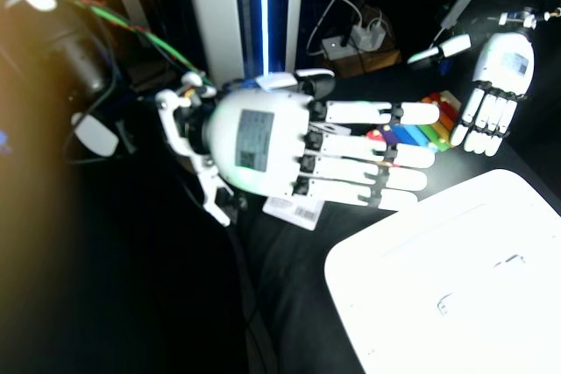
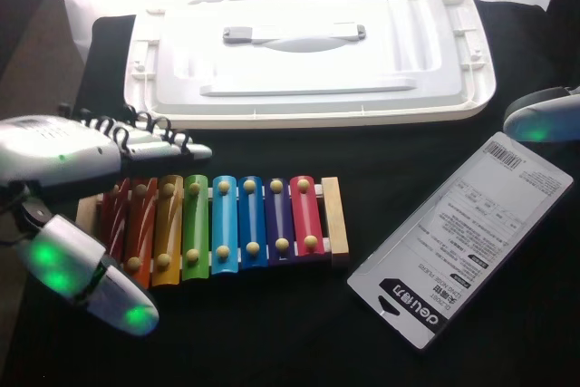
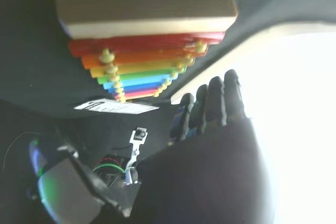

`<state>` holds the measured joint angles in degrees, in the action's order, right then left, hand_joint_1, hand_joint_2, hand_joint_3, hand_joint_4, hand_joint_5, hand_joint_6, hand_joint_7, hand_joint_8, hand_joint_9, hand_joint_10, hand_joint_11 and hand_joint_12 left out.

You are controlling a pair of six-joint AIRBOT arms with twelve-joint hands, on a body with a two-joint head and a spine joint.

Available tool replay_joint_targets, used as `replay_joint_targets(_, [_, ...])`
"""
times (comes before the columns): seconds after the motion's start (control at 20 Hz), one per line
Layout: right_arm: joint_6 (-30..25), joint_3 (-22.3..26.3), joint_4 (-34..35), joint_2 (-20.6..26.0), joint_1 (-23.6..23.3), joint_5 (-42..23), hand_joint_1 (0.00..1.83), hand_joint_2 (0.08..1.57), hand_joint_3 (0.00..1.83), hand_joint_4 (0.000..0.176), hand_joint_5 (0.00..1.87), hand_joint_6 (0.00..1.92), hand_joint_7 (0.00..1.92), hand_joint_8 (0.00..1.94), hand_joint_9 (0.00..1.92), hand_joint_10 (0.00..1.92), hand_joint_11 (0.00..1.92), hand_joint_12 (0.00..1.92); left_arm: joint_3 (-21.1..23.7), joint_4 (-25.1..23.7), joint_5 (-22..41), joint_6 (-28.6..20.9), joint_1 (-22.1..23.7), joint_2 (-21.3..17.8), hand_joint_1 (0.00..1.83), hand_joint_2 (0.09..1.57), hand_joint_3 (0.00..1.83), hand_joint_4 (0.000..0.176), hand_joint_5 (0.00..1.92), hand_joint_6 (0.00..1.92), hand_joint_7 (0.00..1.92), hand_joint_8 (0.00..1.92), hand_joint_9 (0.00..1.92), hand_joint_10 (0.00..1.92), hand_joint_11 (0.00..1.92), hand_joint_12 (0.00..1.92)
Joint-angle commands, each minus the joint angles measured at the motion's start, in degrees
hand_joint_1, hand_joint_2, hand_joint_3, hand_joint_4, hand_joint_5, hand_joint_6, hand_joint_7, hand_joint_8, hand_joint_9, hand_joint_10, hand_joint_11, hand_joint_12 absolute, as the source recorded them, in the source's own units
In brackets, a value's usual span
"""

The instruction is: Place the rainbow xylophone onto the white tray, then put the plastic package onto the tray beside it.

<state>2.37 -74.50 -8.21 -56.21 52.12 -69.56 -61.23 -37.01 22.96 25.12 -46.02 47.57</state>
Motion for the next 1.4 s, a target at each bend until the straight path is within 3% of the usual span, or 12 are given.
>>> replay_joint_targets(0.0, [-0.5,0.0,2.4,-0.2,-0.5,-6.6,0.74,0.76,0.00,0.143,0.13,0.00,0.08,0.00,0.07,0.00,0.16,0.04,-0.5,1.2,3.7,-0.1,0.5,0.5,0.42,0.57,0.00,0.040,0.00,0.00,0.00,0.00,0.00,0.00,0.00,0.00])
replay_joint_targets(0.2, [-0.5,0.0,2.4,-0.2,-0.5,-6.6,0.74,0.74,0.00,0.125,0.14,0.00,0.11,0.01,0.11,0.01,0.17,0.04,-1.7,0.8,1.9,-0.2,0.5,2.0,0.46,0.57,0.00,0.057,0.00,0.00,0.00,0.00,0.00,0.00,0.00,0.00])
replay_joint_targets(0.3, [-0.5,0.0,2.3,-0.2,-0.5,-6.6,0.75,0.74,0.00,0.116,0.12,0.00,0.11,0.01,0.11,0.01,0.18,0.04,-2.3,0.4,0.8,-0.2,0.5,2.8,0.47,0.57,0.00,0.030,0.00,0.00,0.00,0.00,0.00,0.00,0.00,0.00])
replay_joint_targets(0.35, [-0.5,0.0,2.3,-0.2,-0.5,-6.6,0.76,0.73,0.00,0.111,0.12,0.00,0.11,0.01,0.11,0.01,0.18,0.04,-2.5,0.3,0.5,-0.1,0.5,3.1,0.46,0.56,0.00,0.041,0.00,0.00,0.00,0.00,0.00,0.00,0.00,0.00])
replay_joint_targets(0.45, [-0.5,0.1,2.3,-0.2,-0.5,-6.7,0.74,0.74,0.00,0.104,0.12,0.00,0.12,0.01,0.11,0.01,0.18,0.05,-2.9,0.2,0.0,-0.1,0.5,3.8,0.43,0.58,0.00,0.005,0.00,0.00,0.00,0.00,0.00,0.00,0.02,0.01])
replay_joint_targets(0.5, [-0.5,0.1,2.3,-0.2,-0.5,-6.7,0.74,0.74,0.00,0.100,0.13,0.00,0.13,0.01,0.11,0.01,0.18,0.04,-3.2,0.1,-0.2,-0.1,0.5,4.3,0.46,0.56,0.00,0.021,0.00,0.00,0.00,0.00,0.00,0.00,0.01,0.00])
replay_joint_targets(0.65, [-0.5,0.2,2.3,-0.2,-0.5,-6.8,0.76,0.68,0.00,0.129,0.13,0.00,0.13,0.01,0.10,0.00,0.17,0.04,-3.2,-0.4,-0.8,-0.1,0.4,4.6,0.44,0.54,0.00,0.020,0.00,0.00,0.00,0.00,0.00,0.00,0.06,0.03])
replay_joint_targets(0.7, [-0.5,0.2,2.3,-0.2,-0.5,-6.8,0.75,0.68,0.00,0.136,0.13,0.00,0.14,0.01,0.10,0.00,0.17,0.04,-3.2,-0.6,-1.1,-0.1,0.3,4.8,0.42,0.55,0.00,0.005,0.00,0.00,0.00,0.00,0.00,0.00,0.08,0.04])
replay_joint_targets(0.85, [-0.5,0.3,2.2,-0.2,-0.5,-6.8,0.74,0.71,0.00,0.128,0.14,0.00,0.11,0.00,0.10,0.00,0.18,0.04,-3.3,-1.1,-1.6,-0.1,0.0,5.1,0.44,0.53,0.00,0.024,0.00,0.00,0.00,0.00,0.00,0.00,0.08,0.04])
replay_joint_targets(0.9, [-0.5,0.4,2.1,-0.2,-0.5,-6.8,0.74,0.71,0.00,0.125,0.15,0.01,0.10,0.00,0.10,0.00,0.18,0.04,-3.3,-1.2,-1.7,-0.1,-0.2,5.3,0.45,0.54,0.00,0.000,0.00,0.00,0.00,0.00,0.00,0.00,0.04,0.02])
replay_joint_targets(1.15, [-0.5,0.4,2.0,-0.2,-0.5,-6.9,0.72,0.70,0.00,0.133,0.16,0.01,0.13,0.01,0.13,0.01,0.21,0.06,-3.4,-1.3,-2.0,-0.1,-1.0,6.1,0.44,0.55,0.00,0.000,0.00,0.00,0.00,0.00,0.00,0.00,0.00,0.00])
replay_joint_targets(1.35, [-0.5,0.4,1.9,-0.2,-0.5,-6.9,0.68,0.68,0.00,0.116,0.16,0.01,0.11,0.00,0.12,0.00,0.22,0.06,-3.6,-2.8,-3.5,-0.1,-1.2,7.0,0.50,0.55,0.00,0.005,0.00,0.00,0.00,0.00,0.00,0.00,0.00,0.00])
